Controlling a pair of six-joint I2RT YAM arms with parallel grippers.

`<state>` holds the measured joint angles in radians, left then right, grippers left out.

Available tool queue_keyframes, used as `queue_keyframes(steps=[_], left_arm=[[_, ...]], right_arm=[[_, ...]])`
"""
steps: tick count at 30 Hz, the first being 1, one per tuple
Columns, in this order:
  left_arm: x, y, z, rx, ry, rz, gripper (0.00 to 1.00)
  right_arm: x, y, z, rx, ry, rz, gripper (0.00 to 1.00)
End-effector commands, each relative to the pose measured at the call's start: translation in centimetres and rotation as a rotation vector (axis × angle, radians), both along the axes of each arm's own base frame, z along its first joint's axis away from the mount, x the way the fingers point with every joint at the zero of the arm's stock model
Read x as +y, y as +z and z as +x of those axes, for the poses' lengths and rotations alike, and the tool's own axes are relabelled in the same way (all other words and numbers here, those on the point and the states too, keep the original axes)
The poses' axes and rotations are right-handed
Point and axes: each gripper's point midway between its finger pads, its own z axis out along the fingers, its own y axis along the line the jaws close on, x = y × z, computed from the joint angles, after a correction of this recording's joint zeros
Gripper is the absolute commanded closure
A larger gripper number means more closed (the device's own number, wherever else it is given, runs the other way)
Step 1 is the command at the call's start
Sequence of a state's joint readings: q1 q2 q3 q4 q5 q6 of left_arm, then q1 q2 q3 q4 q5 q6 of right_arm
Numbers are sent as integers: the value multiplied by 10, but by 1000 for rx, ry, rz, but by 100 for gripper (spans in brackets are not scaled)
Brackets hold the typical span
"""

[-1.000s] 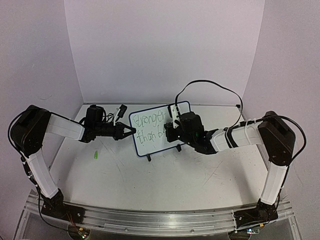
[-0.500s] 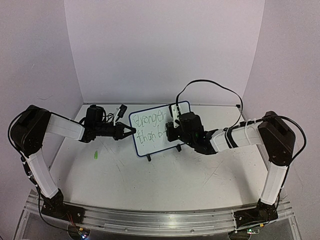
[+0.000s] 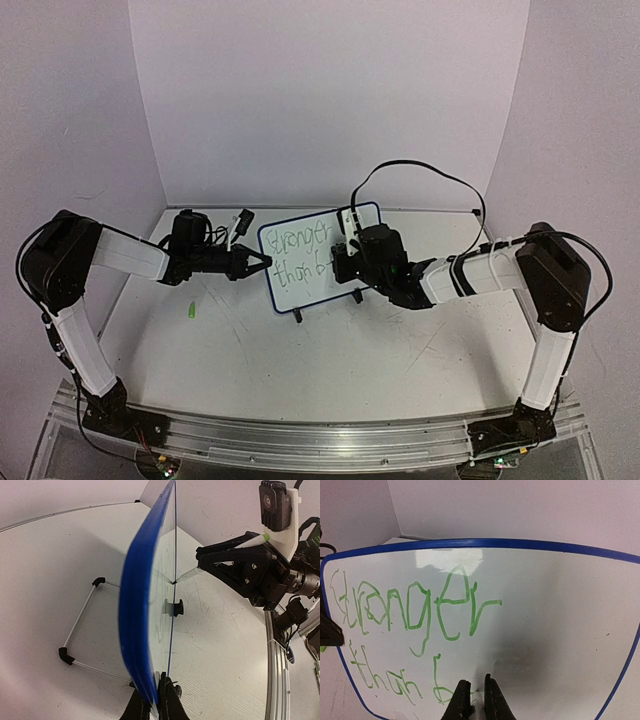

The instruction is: Write a sentence on the whiteboard

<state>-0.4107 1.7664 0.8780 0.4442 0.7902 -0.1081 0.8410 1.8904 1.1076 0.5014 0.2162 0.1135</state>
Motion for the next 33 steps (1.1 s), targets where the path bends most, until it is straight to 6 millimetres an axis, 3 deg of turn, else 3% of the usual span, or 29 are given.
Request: queue_keyframes(steps=[1, 14, 33], left_arm=[[16, -19, 20, -56, 97, 122, 100], [16, -18, 20, -58, 93, 119, 100], [16, -17, 21, -58, 92, 118, 100]], right_arm=[[5, 31, 9, -70, -6, 52, 100], [17, 31, 5, -65, 25, 62, 100], [19, -2, -5, 18, 30, 54, 100]])
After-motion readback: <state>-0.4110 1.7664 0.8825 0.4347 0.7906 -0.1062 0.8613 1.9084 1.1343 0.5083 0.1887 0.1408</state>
